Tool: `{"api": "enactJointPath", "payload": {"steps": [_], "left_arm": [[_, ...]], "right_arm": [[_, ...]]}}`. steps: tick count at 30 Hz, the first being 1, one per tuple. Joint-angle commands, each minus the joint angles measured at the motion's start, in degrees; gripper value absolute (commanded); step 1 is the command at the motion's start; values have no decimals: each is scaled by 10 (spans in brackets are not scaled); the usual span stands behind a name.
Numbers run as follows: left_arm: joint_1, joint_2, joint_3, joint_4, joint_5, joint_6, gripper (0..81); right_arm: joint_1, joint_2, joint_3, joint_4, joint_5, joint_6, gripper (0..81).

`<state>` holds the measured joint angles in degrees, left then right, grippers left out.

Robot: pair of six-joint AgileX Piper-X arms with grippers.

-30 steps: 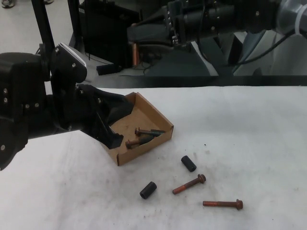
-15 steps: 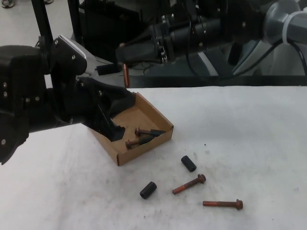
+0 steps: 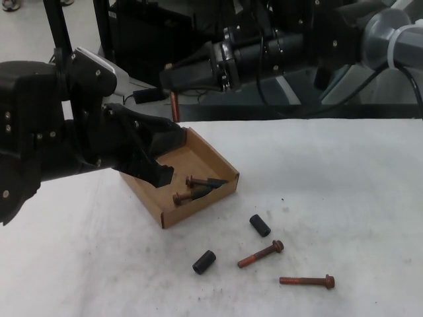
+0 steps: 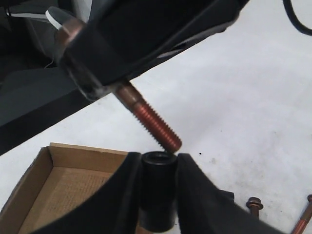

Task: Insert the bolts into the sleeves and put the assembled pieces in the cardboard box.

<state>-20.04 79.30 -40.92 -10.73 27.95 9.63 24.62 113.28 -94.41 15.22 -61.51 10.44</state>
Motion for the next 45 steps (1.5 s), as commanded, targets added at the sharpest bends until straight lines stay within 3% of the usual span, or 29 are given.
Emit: {"api": "enactJointPath", "payload": {"steps": [1, 15, 37, 45], "left_arm": [[2, -5, -8, -11, -5, -7, 8], [2, -5, -8, -11, 6, -7, 8], [2, -5, -27, -11, 4, -43, 8], [2, -5, -30, -11, 4, -69, 8]], "right_arm": [[0, -12, -1, -29, -5, -1, 2], [0, -12, -1, -25, -5, -8, 2], [0, -6, 3, -9, -7, -122, 2], [0, -6, 3, -36, -8, -120, 2]]}}
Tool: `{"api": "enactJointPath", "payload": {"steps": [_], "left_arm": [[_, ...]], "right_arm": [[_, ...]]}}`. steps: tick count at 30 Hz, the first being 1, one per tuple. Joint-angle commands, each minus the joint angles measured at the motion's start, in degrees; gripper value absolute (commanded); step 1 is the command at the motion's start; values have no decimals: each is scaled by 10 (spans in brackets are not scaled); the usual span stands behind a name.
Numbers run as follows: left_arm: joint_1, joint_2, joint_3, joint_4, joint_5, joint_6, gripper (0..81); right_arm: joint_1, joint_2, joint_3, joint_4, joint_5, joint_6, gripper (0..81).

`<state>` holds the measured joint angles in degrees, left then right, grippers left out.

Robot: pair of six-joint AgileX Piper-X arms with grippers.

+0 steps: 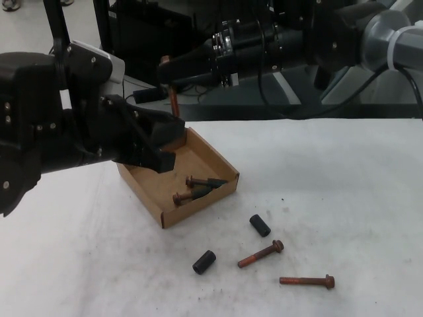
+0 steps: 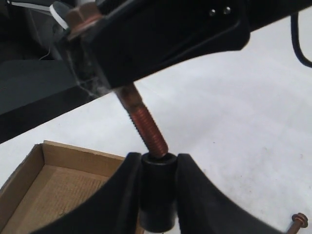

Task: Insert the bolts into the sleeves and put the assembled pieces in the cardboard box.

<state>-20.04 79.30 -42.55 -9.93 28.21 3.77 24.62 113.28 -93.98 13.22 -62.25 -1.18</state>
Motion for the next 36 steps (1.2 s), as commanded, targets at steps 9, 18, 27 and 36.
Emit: {"api": "enactJointPath", "payload": {"steps": [9, 18, 27, 36], "left_arm": [[2, -5, -13, -19, 2, -10, 8], [2, -5, -13, -1, 2, -9, 8], [2, -5, -13, 1, -4, -9, 8], [23, -5, -13, -4, -23, -26, 8]], "right_arm": [[4, -6, -3, -41, -11, 24, 2], [9, -6, -3, -41, -11, 26, 2], [18, -7, -3, -41, -20, 38, 2], [18, -7, -3, -41, -20, 38, 2]]}}
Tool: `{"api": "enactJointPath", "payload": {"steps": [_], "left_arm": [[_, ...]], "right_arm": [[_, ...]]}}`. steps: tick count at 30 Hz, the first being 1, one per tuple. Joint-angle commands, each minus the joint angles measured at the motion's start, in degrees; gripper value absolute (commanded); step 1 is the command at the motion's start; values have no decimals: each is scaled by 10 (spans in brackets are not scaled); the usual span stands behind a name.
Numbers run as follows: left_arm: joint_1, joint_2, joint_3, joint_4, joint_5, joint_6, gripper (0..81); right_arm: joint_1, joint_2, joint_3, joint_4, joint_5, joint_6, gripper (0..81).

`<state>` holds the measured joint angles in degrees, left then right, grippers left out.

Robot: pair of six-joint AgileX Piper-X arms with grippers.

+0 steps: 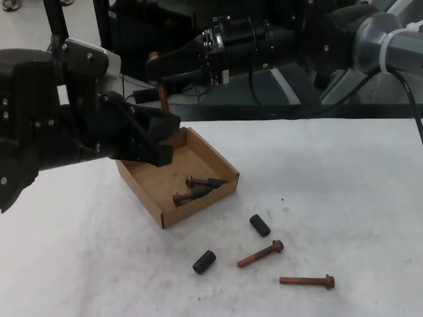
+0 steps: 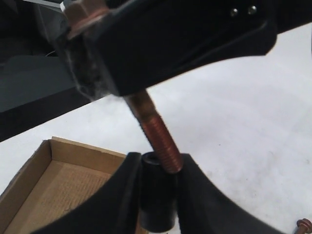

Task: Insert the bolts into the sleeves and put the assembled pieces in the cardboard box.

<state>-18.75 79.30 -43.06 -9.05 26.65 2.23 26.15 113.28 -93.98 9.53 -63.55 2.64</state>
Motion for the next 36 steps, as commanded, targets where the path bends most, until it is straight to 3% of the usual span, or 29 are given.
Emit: {"api": "enactJointPath", "payload": {"steps": [1, 23, 36], "left_arm": [[13, -5, -8, -16, -6, -10, 8], [28, -5, -8, -45, 18, -22, 8], [28, -5, -8, -45, 18, -34, 8]], "right_arm": [[2, -7, -3, -4, -7, 0, 2], [18, -7, -2, 17, -7, 0, 2], [20, -7, -2, 77, 19, -61, 2]]}}
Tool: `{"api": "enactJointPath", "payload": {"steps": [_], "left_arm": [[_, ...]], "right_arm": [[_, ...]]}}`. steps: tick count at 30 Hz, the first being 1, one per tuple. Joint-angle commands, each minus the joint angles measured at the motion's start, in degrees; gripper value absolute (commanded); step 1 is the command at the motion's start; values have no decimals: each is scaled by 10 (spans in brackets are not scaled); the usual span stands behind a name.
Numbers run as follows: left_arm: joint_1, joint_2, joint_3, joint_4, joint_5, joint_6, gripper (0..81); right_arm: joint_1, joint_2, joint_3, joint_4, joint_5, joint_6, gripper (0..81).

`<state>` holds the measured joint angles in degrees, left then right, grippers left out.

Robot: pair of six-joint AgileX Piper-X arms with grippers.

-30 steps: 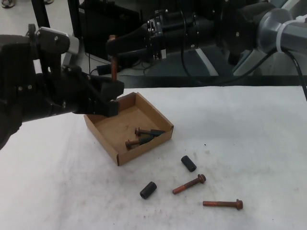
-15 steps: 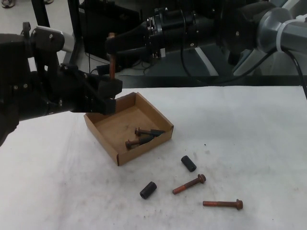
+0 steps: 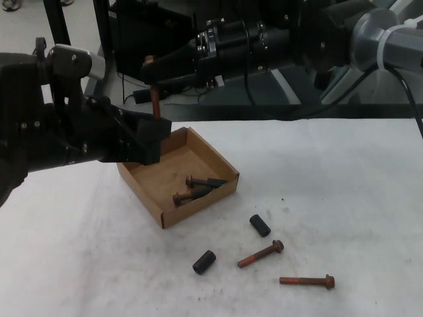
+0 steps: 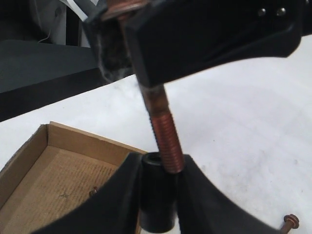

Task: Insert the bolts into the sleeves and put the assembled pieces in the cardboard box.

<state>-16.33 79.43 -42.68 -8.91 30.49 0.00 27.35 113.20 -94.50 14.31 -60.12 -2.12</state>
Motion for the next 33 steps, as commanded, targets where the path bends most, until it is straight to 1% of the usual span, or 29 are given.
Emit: {"api": "enactJointPath", "payload": {"steps": [1, 7, 11, 17, 23, 26, 33], "left_arm": [[4, -6, -12, -46, -20, -12, 8], [4, -6, -12, -46, -20, -13, 8], [4, -6, -12, -46, -20, -13, 8], [4, -6, -12, -46, -20, -8, 8], [4, -6, -12, -65, -20, 61, 8], [4, -6, -12, -78, -20, 75, 8], [4, -6, -11, -97, -17, 152, 8]], "right_arm": [[8, -7, 3, 26, -13, -13, 2], [10, -6, 3, -3, 25, -11, 2], [10, -6, 3, -43, 56, 9, 2], [10, -6, 3, -48, 90, 9, 2], [10, -6, 3, -48, 90, 9, 2], [10, -6, 3, -48, 122, 9, 2], [1, -6, 3, -48, 127, -26, 2]]}}
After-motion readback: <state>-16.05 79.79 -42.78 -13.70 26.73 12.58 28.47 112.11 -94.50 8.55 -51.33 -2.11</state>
